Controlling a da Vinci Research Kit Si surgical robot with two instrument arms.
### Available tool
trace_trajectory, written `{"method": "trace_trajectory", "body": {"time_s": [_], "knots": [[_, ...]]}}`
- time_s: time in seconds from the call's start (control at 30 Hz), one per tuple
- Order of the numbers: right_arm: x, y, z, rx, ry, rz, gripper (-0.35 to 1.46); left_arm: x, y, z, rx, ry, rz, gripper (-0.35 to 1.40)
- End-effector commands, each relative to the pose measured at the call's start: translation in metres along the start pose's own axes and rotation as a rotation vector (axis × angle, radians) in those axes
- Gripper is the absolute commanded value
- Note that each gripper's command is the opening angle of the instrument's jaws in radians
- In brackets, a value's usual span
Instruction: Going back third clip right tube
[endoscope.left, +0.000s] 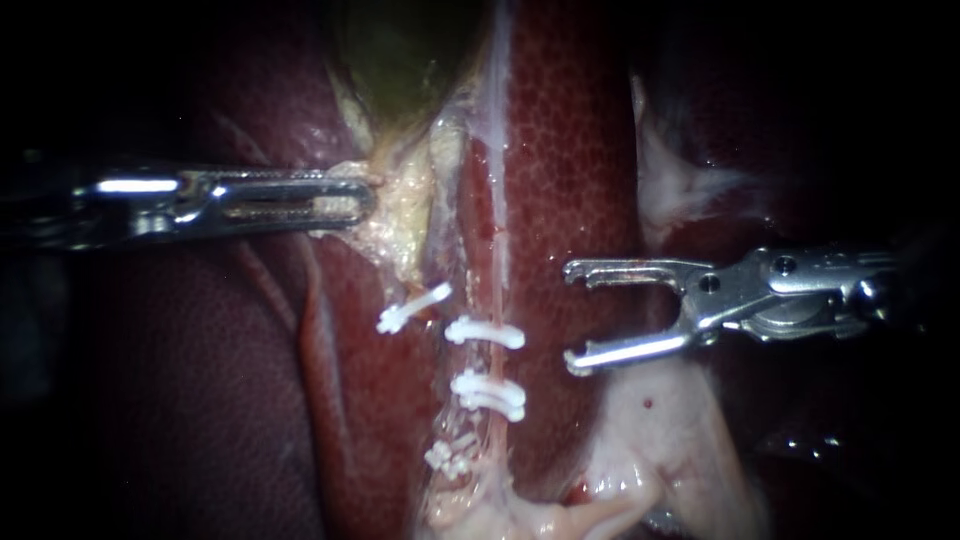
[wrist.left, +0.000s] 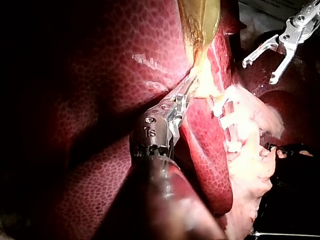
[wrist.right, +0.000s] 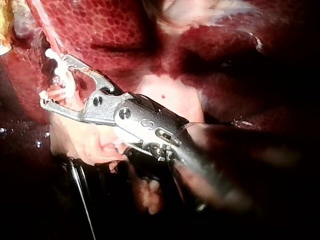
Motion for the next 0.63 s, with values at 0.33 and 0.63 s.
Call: {"method": "trace_trajectory", "body": {"time_s": [0.33,0.63], "knots": [[0.0005,0.0003,-0.0004,0.0,0.0,-0.006,0.6,0.0007,-0.0003,0.0015,0.008,0.008,0.004,-0.13],[0.0007,0.0003,-0.0004,0.0,0.003,-0.005,0.6,0.0006,-0.0003,0.0014,0.008,0.009,0.004,-0.13]]}}
